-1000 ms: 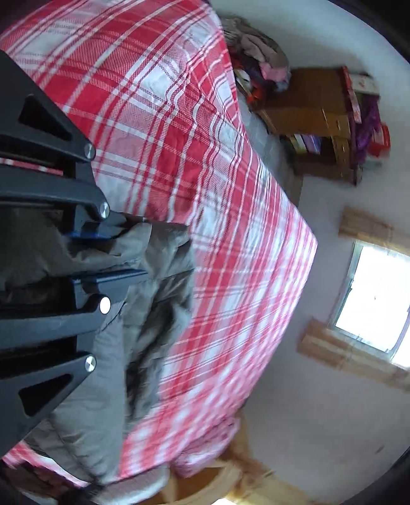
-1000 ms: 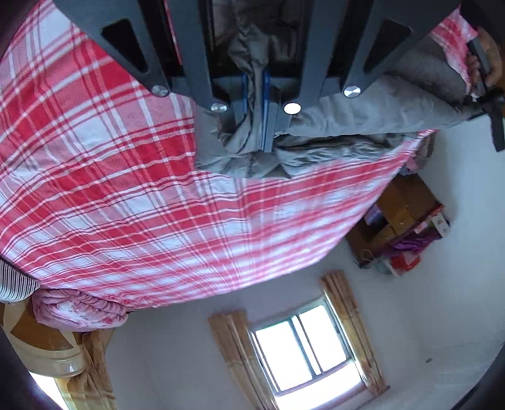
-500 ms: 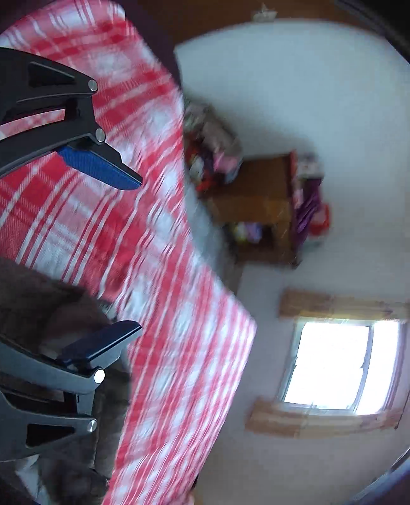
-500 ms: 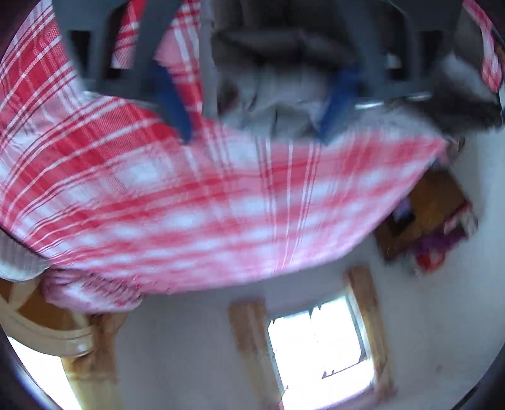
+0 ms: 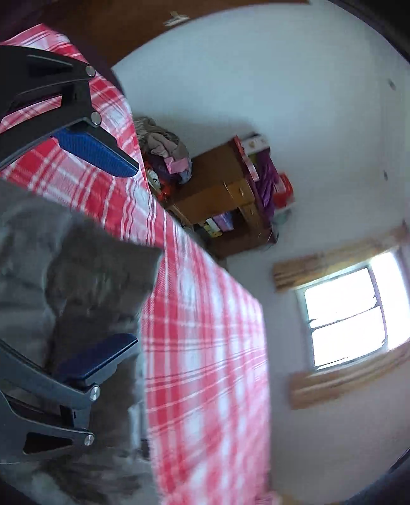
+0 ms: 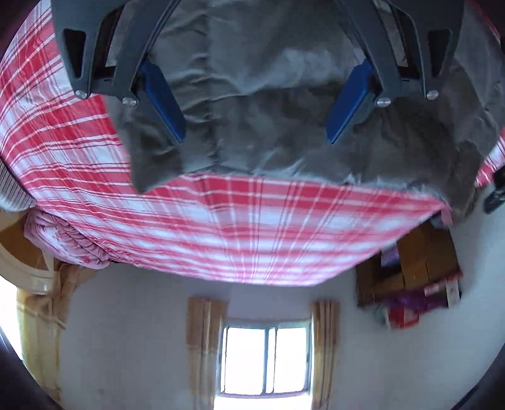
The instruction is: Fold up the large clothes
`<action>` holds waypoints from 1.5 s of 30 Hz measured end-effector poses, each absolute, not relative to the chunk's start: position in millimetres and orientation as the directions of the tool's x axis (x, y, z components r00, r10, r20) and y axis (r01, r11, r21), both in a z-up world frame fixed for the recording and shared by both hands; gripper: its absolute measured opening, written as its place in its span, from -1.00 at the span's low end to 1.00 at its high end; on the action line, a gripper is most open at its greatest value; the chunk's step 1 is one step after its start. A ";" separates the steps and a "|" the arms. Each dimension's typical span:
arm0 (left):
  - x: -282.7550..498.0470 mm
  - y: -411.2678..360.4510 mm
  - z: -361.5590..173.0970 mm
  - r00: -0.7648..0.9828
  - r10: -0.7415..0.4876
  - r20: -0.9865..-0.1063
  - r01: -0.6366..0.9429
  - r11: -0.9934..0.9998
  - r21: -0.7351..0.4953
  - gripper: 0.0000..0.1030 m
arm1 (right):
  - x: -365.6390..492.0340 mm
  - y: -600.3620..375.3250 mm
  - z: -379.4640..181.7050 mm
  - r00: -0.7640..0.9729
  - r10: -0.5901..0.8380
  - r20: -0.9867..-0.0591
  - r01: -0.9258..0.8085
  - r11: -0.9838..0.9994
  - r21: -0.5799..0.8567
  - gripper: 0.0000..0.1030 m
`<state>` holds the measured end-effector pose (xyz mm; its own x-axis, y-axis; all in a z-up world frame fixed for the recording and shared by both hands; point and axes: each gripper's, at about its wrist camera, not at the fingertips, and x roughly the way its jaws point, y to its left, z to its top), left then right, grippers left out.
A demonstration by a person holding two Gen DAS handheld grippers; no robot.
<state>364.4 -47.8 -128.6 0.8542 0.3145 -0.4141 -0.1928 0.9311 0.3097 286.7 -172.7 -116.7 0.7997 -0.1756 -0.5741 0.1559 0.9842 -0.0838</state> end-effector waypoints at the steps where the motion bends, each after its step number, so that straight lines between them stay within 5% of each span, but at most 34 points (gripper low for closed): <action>1: 373.6 -55.2 -137.7 0.840 0.336 -0.426 -0.193 0.919 0.345 0.93 | 291.4 -170.5 -121.4 0.795 -0.191 -0.576 0.159 0.982 -0.106 0.80; 6: 417.4 -49.9 -184.6 0.746 0.413 -0.523 -0.227 0.895 0.383 0.93 | 306.5 -181.4 -146.4 0.753 -0.237 -0.614 0.199 0.971 -0.130 0.80; 21: 446.1 -43.3 -218.2 0.678 0.362 -0.640 -0.185 0.927 0.327 0.98 | 322.6 -197.1 -172.2 0.715 -0.214 -0.666 0.241 0.969 -0.053 0.80; 45: 454.6 -60.0 -227.3 0.654 0.438 -0.617 -0.179 0.882 0.436 0.98 | 329.9 -215.4 -186.2 0.637 -0.196 -0.745 0.294 0.956 0.001 0.83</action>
<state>454.6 -60.0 -227.3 0.6541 0.4378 -0.6168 -0.1791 0.8819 0.4360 329.9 -215.4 -186.2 0.6373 -0.1957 -0.7453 0.2944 0.9557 0.0007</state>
